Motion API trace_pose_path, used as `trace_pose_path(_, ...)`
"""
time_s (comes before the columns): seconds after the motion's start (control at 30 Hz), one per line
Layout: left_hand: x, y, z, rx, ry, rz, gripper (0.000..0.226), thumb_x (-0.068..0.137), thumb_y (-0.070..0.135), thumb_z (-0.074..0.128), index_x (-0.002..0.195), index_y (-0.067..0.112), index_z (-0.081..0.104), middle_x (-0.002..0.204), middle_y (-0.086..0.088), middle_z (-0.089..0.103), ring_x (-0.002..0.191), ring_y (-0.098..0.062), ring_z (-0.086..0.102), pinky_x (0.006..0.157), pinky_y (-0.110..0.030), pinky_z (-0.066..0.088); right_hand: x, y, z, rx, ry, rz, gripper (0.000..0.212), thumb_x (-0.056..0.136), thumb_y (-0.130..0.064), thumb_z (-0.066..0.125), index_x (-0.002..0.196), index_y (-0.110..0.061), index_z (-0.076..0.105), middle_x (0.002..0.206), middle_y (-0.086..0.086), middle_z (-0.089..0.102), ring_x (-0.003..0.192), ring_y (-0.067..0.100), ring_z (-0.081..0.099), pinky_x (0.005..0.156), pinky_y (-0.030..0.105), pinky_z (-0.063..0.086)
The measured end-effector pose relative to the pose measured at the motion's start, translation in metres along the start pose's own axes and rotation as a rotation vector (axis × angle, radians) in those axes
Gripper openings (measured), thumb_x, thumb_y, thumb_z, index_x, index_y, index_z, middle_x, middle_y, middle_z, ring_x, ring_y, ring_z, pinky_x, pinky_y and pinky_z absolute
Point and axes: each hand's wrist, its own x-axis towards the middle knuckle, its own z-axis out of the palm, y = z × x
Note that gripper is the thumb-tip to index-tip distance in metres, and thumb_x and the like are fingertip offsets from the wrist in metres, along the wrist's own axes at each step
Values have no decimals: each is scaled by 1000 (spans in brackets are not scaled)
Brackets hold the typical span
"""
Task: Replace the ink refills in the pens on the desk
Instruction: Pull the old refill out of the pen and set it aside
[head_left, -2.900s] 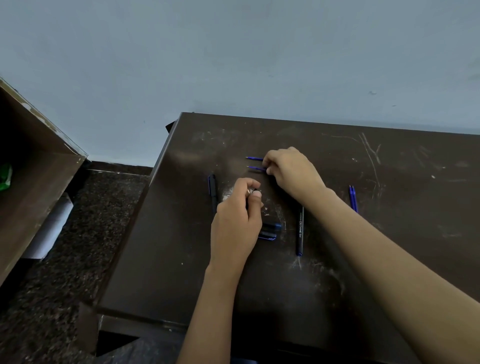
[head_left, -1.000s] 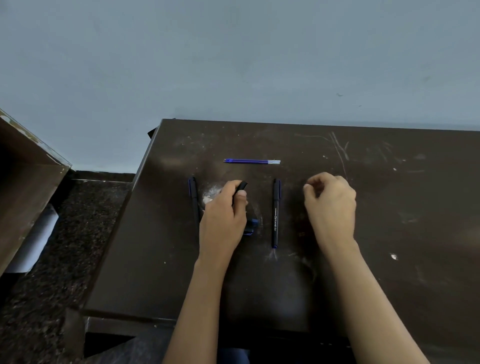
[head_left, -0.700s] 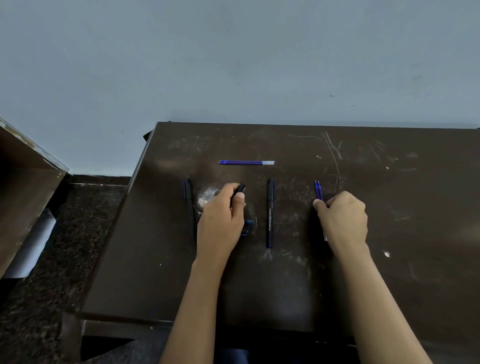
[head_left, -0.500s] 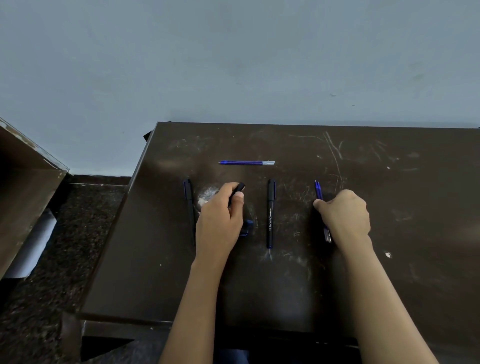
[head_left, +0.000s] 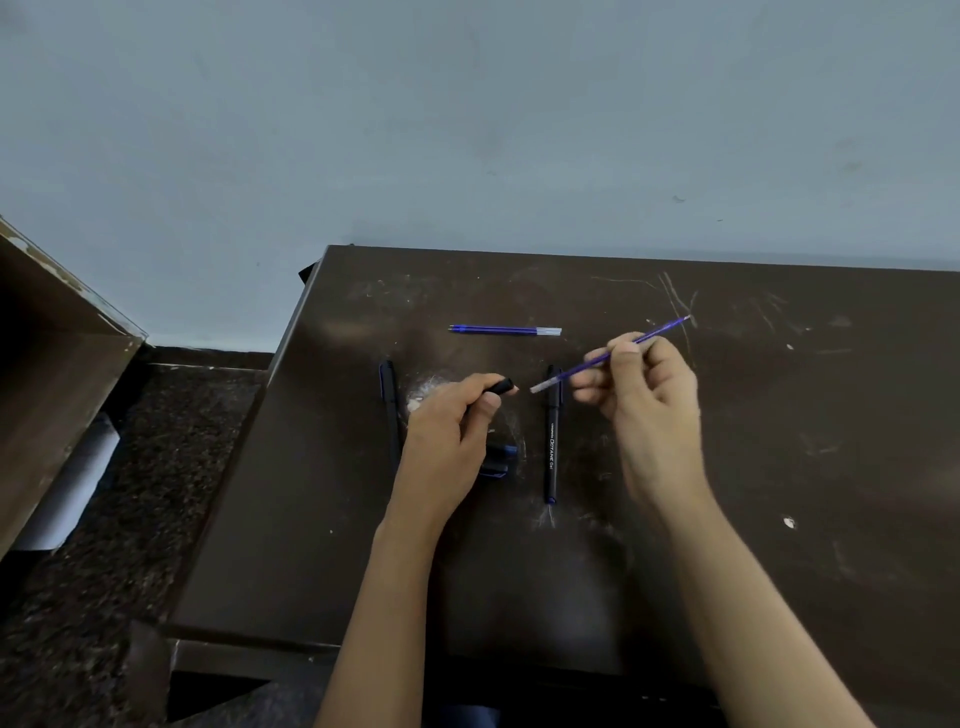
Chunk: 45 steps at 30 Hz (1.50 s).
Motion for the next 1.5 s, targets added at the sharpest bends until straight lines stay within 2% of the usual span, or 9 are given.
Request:
trace_pose_path(0.2,1,-6,1,-18,4,41,25,98,20,48,108,37,62,94,0,69,89,-17,62,82,-42,52,-10,14,16,64,-36,-84,14,101,-9,39,96,-9,52,85,9,66,68,16,68,68,26,56)
trace_pose_path(0.4,2,-9,-2,12,-20,43,24,98,16,48,108,25,67,93,3,68,90,-16,61,81,-38,49,-10,19,21,89,10,-114,16,101,-10,38,94,-13,52,88,9,65,72,17,68,68,26,55)
trace_pose_path(0.7,2,-13,-6,75,4,41,21,99,25,48,110,30,65,92,5,67,88,-13,61,82,-40,52,-3,25,25,-113,-77,-112,15,97,-8,46,96,-4,61,84,3,67,70,10,60,69,30,53)
trace_pose_path(0.8,1,-8,-5,43,-13,45,21,99,28,45,112,32,62,89,4,66,86,-13,61,78,-36,53,-6,27,28,-283,-200,-84,15,93,-10,54,94,-16,67,84,-3,69,74,11,62,71,32,53)
trace_pose_path(0.93,1,-7,-9,42,28,18,22,101,23,43,113,26,61,87,6,66,82,-7,63,71,-20,50,-8,30,31,-551,-356,-130,25,87,-8,62,103,-27,70,92,-13,68,84,0,62,75,8,47)
trace_pose_path(1.1,2,-8,-11,25,117,-13,23,101,19,42,115,23,60,83,5,67,81,2,61,69,-4,42,-6,40,31,-1017,-542,-293,27,85,-11,65,110,-21,70,107,1,66,105,21,51,92,28,42)
trace_pose_path(1.33,2,-9,-12,84,96,16,42,100,9,41,130,36,53,77,11,61,80,1,59,72,-3,41,-6,42,29,-1187,-697,-371,28,91,-15,57,116,-22,66,112,2,64,105,22,48,92,35,45)
trace_pose_path(1.4,2,-10,-12,104,77,16,46,99,8,42,130,40,51,77,12,61,81,0,59,73,-4,41,-5,46,29,-1202,-683,-405,29,91,-13,55,117,-20,66,113,4,61,106,24,50,92,36,44)
trace_pose_path(1.5,2,-12,-11,114,44,22,51,97,5,42,128,44,50,77,13,61,78,1,57,72,-10,43,-2,48,29,-941,-423,-374,26,88,-5,54,109,-15,68,105,5,62,98,16,56,90,24,42)
